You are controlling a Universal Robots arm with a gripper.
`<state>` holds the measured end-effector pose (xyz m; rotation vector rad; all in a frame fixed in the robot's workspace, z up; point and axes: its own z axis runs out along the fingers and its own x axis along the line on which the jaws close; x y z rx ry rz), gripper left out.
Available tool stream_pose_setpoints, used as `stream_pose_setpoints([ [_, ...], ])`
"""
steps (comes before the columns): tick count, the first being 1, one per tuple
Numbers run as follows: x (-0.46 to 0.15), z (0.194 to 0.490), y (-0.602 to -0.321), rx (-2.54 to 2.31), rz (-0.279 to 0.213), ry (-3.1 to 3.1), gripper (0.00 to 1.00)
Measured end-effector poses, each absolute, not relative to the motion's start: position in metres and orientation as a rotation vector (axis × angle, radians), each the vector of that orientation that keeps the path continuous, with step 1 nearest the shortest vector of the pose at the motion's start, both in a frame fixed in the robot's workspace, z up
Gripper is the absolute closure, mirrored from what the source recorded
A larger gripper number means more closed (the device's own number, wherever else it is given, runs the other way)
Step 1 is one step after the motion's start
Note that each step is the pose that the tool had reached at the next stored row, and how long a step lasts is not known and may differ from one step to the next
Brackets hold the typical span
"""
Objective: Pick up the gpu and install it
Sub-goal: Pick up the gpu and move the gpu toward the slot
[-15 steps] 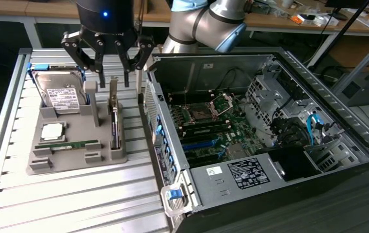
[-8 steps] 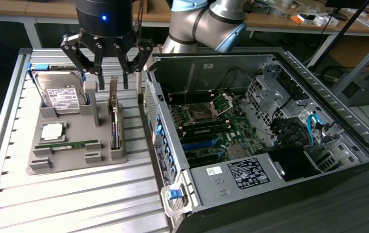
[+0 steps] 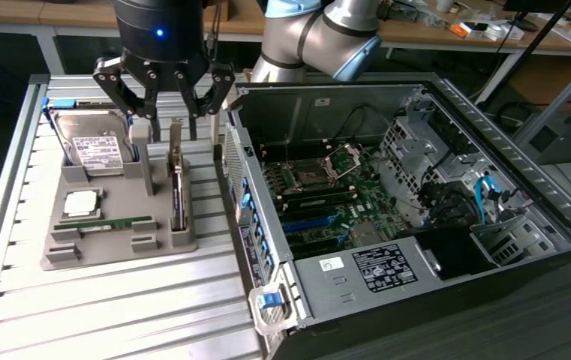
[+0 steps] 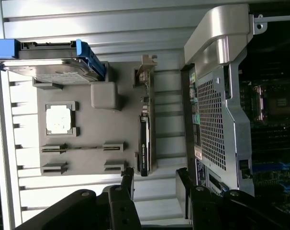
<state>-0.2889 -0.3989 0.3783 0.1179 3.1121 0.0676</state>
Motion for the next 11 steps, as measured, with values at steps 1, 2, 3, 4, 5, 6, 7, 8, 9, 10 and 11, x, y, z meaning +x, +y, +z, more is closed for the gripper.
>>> stream_pose_setpoints([
  [1,-0.2891,0.3776,-0.3989,0.118,0.068,3.112,0.52],
  [2,-0.2891,0.3773,-0.399,0.118,0.068,3.112,0.52],
  [3,-0.2892,0.3768,-0.399,0.118,0.067,3.112,0.52],
  [4,-0.2893,0.3763,-0.399,0.118,0.068,3.112,0.52],
  [5,-0.2894,0.3759,-0.399,0.118,0.068,3.112,0.52],
  [6,-0.2899,0.3755,-0.3989,0.118,0.068,3.112,0.52],
  [7,-0.29,0.375,-0.3989,0.118,0.068,3.112,0.52],
  [8,-0.2902,0.3746,-0.3989,0.118,0.068,3.112,0.52],
  [9,-0.2903,0.3741,-0.3989,0.118,0.068,3.112,0.52],
  [10,-0.2905,0.3733,-0.3989,0.118,0.068,3.112,0.52],
  [11,-0.2905,0.3725,-0.399,0.118,0.068,3.112,0.52],
])
